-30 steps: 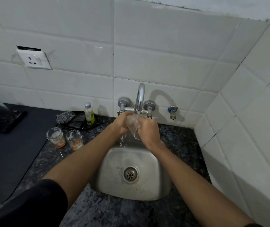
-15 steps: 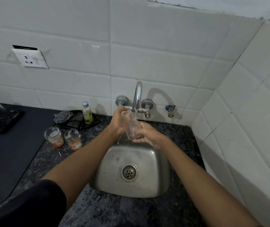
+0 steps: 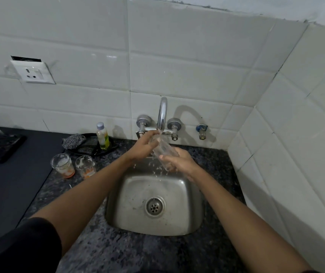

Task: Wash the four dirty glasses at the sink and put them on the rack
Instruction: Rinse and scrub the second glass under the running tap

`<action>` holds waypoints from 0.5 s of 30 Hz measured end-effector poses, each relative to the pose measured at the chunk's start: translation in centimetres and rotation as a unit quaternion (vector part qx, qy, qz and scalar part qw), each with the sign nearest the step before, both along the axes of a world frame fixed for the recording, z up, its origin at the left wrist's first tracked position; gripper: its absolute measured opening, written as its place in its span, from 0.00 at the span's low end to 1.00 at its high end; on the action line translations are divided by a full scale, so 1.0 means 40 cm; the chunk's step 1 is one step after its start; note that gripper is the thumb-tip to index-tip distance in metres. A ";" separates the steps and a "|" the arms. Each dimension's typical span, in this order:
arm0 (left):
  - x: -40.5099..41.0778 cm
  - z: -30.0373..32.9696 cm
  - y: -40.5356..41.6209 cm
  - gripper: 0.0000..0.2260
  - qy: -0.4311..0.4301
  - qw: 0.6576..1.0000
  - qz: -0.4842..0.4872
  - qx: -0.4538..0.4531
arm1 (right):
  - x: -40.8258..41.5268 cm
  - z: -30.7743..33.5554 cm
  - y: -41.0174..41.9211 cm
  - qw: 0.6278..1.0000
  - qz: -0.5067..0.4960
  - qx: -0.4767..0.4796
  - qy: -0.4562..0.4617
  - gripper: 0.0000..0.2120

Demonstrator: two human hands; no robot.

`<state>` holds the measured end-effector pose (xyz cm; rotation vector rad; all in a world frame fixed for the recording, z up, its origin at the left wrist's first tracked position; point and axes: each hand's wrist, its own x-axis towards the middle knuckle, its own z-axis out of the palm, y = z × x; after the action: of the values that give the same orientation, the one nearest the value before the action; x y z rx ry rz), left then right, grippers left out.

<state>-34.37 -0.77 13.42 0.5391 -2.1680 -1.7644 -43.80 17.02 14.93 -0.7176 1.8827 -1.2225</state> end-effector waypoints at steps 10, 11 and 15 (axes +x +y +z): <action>0.023 -0.004 -0.055 0.34 0.014 0.863 -0.179 -0.473 | -0.038 0.014 -0.001 0.991 0.035 0.022 0.125 0.29; 0.020 -0.003 -0.055 0.34 0.017 0.856 -0.180 -0.484 | -0.038 0.017 -0.001 0.989 0.044 0.021 0.143 0.32; 0.023 0.008 -0.051 0.31 0.037 0.841 -0.159 -0.516 | -0.051 0.039 -0.007 0.989 0.082 0.033 0.123 0.29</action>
<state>-33.46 -2.80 13.73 -0.1755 -2.7979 -0.4516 -45.85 16.74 16.49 -1.0038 2.0065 -1.0015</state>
